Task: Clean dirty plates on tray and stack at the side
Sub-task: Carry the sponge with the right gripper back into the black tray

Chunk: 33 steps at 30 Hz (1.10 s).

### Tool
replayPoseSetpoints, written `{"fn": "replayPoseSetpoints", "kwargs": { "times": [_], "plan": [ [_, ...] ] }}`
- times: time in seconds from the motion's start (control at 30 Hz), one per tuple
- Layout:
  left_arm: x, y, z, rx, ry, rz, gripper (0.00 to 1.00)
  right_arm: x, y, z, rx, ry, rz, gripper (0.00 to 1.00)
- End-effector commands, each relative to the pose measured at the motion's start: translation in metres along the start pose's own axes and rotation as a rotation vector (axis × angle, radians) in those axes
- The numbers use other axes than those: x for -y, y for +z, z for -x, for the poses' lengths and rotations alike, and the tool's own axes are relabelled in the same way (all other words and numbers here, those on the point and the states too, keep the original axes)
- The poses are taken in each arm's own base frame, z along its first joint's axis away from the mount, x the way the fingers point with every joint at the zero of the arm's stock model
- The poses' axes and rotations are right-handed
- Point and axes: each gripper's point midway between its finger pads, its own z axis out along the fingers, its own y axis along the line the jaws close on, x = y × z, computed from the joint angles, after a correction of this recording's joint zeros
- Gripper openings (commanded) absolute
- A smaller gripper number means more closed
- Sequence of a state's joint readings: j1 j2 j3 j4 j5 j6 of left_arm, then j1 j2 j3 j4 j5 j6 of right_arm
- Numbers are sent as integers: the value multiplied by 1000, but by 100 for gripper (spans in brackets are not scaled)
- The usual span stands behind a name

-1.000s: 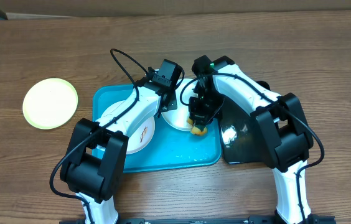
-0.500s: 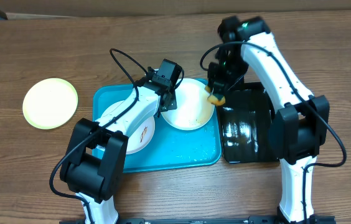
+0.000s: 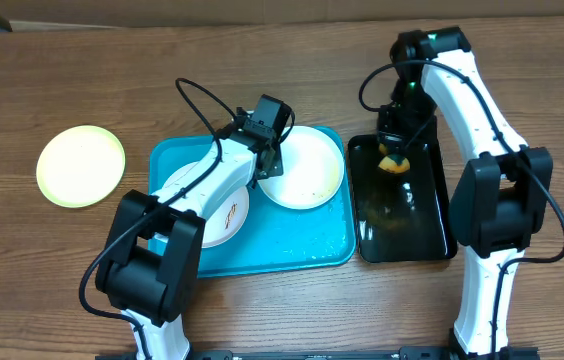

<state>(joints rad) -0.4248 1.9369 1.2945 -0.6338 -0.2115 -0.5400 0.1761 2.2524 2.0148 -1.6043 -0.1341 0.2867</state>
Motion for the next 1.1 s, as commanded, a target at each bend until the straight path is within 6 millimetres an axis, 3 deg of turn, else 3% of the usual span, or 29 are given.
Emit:
{"fn": "replayPoseSetpoints", "kwargs": {
  "times": [0.0,0.27,0.6,0.87,1.07],
  "plan": [
    [-11,-24,18,58,-19,-15,4,8,11,2,8,-28,-30,4],
    [-18,-58,36,132,-55,-49,4,-4,52,-6,-38,-77,19,4],
    [-18,-61,38,142,-59,-54,4,-45,78,-26,-48,-191,25,4],
    [-23,-60,40,141,-71,-49,4,-52,72,-18,-9,-225,40,3],
    [-27,-58,40,125,-84,-65,4,-39,32,-2,28,-225,65,4]
  ]
}}
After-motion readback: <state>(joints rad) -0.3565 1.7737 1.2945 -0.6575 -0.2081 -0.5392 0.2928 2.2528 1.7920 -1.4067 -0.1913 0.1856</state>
